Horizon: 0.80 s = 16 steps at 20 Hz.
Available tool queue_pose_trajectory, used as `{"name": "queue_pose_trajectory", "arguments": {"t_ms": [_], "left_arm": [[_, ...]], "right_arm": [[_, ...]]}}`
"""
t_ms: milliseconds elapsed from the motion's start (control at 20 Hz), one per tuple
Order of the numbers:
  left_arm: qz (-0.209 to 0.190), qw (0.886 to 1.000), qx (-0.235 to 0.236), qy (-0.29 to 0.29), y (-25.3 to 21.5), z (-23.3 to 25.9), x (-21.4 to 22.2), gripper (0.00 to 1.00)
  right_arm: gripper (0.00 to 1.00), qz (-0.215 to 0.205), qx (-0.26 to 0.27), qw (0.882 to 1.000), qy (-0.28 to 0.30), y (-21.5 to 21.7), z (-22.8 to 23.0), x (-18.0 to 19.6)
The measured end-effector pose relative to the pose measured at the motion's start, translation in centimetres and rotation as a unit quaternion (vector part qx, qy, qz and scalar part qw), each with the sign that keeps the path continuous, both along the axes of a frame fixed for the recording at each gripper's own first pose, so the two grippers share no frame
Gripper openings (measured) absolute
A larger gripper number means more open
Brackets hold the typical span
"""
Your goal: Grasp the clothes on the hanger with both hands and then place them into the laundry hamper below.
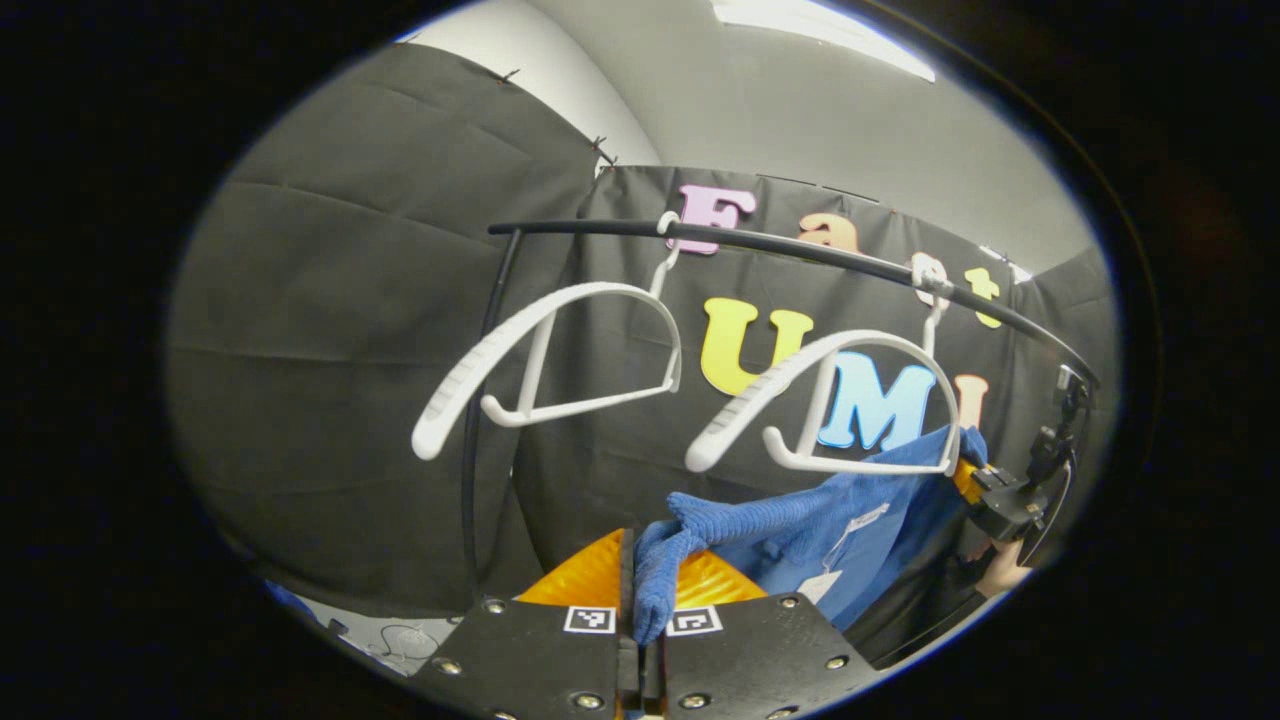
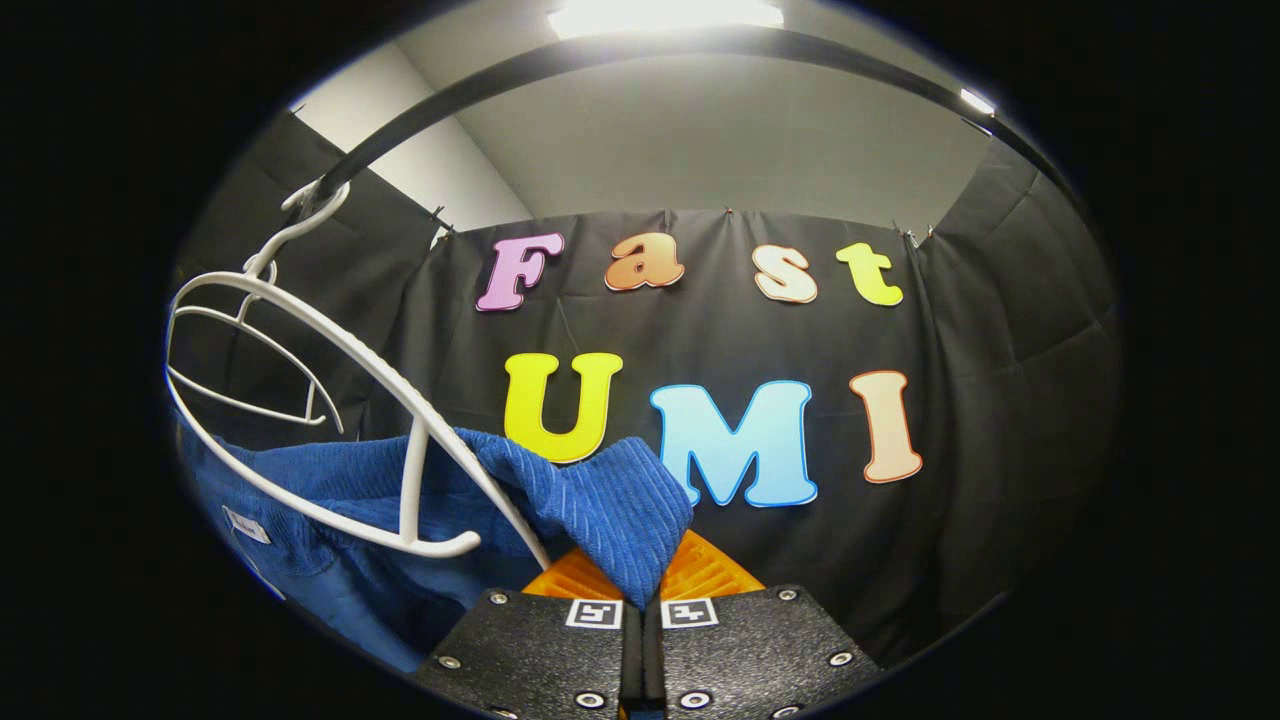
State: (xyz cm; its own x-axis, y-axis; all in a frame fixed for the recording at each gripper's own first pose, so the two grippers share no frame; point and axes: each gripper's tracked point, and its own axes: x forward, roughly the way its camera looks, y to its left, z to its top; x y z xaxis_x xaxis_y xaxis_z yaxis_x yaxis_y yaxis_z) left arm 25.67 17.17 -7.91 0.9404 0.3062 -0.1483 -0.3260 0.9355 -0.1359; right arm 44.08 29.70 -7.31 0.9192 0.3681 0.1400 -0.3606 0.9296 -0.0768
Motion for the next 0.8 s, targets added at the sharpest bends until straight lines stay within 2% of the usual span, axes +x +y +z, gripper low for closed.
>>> {"name": "queue_pose_trajectory", "arguments": {"t_ms": [450, 600, 800], "left_arm": [[0.005, 0.999, -0.026, 0.017, -3.5, -2.5, -1.8, 0.03], [0.005, 0.999, -0.014, 0.029, -5.2, -3.3, -2.2, 0.02], [0.004, 0.999, -0.007, 0.039, -6.6, -3.6, -2.7, 0.02]], "right_arm": [[0.00, 0.002, 0.003, 1.000, 0.011, -1.3, -2.1, 0.0], [0.00, 0.004, -0.002, 1.000, 0.025, -1.9, -3.5, -0.2], [0.00, 0.009, 0.003, 1.000, 0.013, -2.8, -3.2, -1.3]]}}
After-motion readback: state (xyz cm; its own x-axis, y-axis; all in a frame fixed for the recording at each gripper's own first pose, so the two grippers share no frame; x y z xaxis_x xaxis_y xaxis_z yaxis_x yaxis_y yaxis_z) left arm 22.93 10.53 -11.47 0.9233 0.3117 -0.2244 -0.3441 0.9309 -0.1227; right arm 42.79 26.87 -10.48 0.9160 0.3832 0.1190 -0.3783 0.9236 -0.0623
